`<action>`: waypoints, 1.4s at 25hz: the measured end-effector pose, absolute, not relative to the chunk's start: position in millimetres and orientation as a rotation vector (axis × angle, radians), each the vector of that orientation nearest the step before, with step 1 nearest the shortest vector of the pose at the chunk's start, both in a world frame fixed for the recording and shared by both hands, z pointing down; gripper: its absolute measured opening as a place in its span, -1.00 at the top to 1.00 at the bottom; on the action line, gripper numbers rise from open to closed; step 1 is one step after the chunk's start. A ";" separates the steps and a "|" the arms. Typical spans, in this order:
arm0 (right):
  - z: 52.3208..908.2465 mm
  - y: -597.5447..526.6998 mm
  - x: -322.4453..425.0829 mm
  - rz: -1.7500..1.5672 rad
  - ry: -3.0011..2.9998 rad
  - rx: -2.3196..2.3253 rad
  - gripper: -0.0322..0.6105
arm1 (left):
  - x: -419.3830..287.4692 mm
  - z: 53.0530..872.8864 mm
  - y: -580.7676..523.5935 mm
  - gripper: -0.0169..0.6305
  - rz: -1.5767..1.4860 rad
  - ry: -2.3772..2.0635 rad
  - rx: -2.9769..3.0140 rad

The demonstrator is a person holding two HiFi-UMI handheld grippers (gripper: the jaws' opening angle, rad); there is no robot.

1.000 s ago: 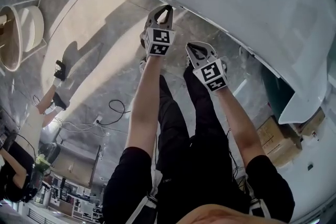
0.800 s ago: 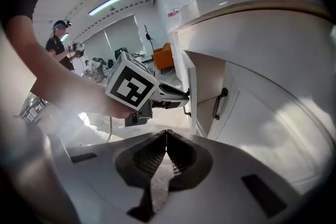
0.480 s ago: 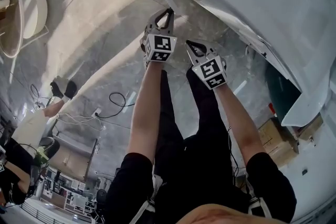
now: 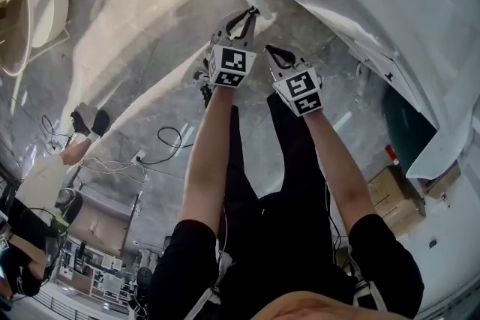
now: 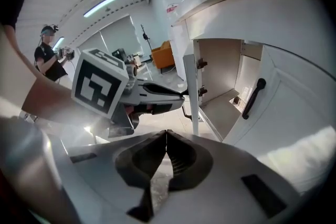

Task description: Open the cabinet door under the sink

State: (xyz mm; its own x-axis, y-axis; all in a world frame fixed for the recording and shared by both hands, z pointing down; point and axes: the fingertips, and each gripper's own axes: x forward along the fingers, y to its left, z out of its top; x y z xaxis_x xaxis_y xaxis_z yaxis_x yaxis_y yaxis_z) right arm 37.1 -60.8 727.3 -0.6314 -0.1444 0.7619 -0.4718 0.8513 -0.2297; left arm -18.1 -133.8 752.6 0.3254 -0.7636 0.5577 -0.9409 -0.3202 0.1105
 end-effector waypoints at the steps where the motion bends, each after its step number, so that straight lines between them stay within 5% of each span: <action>1: 726.0 -60.3 32.9 0.535 -2.237 0.447 0.71 | -19.8 752.4 -132.9 0.80 0.579 -1.520 2.175; 21: 736.6 -48.8 66.0 0.521 -2.170 0.429 0.71 | -49.2 749.4 -117.2 0.82 0.597 -1.713 1.947; 35: 731.8 -18.3 13.7 0.515 -2.189 0.457 0.71 | -109.6 749.8 -85.1 0.82 0.676 -1.653 2.058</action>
